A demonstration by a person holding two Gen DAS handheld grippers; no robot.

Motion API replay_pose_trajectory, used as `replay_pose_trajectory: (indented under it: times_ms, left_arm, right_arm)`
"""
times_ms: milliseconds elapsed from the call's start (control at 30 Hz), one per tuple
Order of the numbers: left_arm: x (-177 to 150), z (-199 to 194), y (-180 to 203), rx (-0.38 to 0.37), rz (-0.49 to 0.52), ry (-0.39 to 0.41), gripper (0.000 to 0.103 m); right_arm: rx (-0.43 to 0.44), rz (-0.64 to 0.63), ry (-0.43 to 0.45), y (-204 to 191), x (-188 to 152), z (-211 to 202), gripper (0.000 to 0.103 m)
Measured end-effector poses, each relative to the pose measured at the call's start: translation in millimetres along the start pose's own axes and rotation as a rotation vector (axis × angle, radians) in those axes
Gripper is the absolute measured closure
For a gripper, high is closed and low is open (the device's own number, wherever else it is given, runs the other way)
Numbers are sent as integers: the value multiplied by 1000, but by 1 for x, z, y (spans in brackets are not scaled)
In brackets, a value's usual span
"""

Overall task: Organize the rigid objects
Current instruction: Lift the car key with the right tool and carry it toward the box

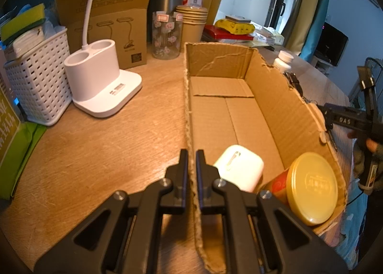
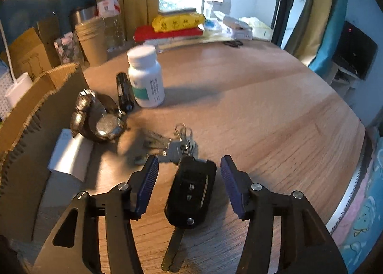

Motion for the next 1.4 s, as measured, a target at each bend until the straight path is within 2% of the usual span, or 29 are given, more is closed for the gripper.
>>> replay_pose_trajectory:
  times_ms: [133, 167, 200, 233, 500, 1000, 1400]
  left_arm:
    - [0, 0, 0, -1, -1, 0, 96]
    - [0, 0, 0, -2, -1, 0, 96]
    - [0, 0, 0, -1, -1, 0, 96]
    - [0, 0, 0, -2, 0, 0, 96]
    - [0, 0, 0, -1, -1, 0, 96]
    - [0, -1, 4, 8, 16, 8, 96]
    - [0, -1, 5, 9, 19, 11, 97]
  right_arm:
    - [-6, 20, -18, 1, -8, 5, 48]
    - [1, 26, -13, 2, -9, 5, 51]
    - [8, 33, -11, 3, -9, 4, 62]
    - [9, 37, -13, 3, -9, 4, 63]
    - [19, 42, 33, 0, -3, -18, 65]
    - [42, 9, 183, -21, 31, -91, 65]
    - [76, -41, 236, -46, 43, -118, 65]
Point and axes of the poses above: each gripper's, at about its wrist camera, not at the fingertips, and z roughly the way its jaws point, y to its right, x to its top, the point moved 1 cm from there along z, roughly the way its jaws point, and after that the axes turned 1 degree about -z, right-handed, at the moved point
